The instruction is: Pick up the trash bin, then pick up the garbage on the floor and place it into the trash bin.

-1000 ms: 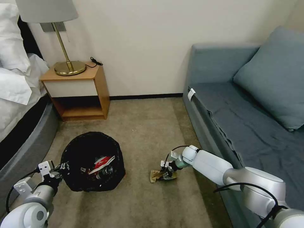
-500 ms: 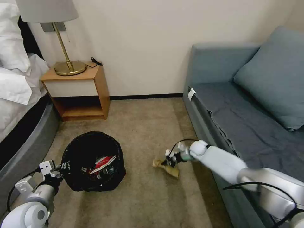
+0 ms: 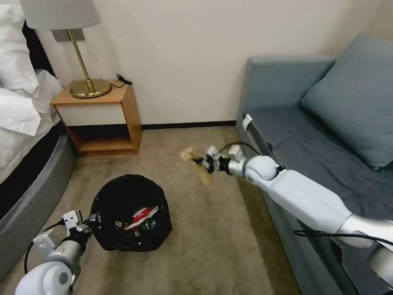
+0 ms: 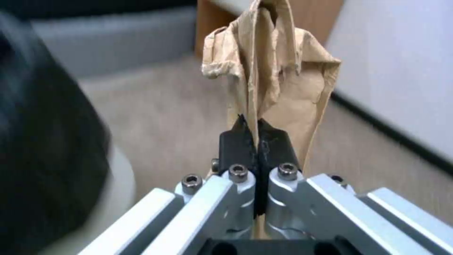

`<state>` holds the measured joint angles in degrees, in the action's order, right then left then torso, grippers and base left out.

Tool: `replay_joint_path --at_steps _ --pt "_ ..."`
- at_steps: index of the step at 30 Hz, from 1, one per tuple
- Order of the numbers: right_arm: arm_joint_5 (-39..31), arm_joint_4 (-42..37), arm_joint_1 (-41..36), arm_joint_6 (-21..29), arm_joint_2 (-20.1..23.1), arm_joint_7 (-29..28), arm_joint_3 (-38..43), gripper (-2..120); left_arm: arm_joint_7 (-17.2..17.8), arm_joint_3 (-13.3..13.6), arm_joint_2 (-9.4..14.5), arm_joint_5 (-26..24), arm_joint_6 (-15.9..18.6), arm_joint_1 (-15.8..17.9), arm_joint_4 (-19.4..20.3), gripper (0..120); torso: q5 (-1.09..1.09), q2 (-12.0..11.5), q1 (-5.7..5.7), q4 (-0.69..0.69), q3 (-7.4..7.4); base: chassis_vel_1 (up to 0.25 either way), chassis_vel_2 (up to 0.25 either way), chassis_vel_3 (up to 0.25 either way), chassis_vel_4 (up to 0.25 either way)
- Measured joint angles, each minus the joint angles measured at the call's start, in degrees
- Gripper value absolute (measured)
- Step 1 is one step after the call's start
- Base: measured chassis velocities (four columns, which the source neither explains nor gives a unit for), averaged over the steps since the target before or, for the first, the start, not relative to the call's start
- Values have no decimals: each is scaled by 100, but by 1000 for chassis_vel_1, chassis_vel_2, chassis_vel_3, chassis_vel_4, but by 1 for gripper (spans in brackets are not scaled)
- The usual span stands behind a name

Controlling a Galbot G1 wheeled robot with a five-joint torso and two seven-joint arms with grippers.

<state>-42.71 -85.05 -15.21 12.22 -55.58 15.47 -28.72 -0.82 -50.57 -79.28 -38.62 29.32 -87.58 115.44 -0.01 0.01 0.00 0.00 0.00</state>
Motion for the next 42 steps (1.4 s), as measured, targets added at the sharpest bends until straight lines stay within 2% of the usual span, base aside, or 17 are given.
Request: replay_joint_path --at_steps 2,4,7,15,22,27,35,42 --pt "-260 -604 -21 -21 5 -370 44 0 64 118 -17 36 66 26 25 4 0 0 0 0 0 0 0 0 0" --pt "-325 -764 -30 -35 9 -449 44 0 79 141 -20 41 81 31 30 4 0 0 0 0 0 0 0 0 0" --pt "-559 -1606 -140 -147 59 -680 -43 0 187 258 -73 56 188 60 80 4 1 0 0 0 0 0 0 0 0" --pt "-558 -2496 -706 -229 191 -851 -275 0 304 374 -190 52 310 22 209 4 0 0 0 -1 0 0 0 0 0" --pt "-69 -2672 -1172 -244 237 -735 -409 0 332 449 -302 74 353 -85 407 4 1 0 0 -1 0 0 0 0 0" --pt "327 -2581 -1283 -298 266 -624 -463 0 394 439 -298 -146 454 -153 548 4 1 0 0 -1 0 0 0 0 0" --pt "750 -2484 -1435 -306 244 -630 -511 0 434 424 -310 -191 476 -197 619 4 1 0 0 -1 0 0 0 0 0" --pt "1047 -2481 -1566 -219 215 -630 -541 26 501 428 -318 -270 509 -212 646 4 1 -1 0 0 0 0 0 0 0"
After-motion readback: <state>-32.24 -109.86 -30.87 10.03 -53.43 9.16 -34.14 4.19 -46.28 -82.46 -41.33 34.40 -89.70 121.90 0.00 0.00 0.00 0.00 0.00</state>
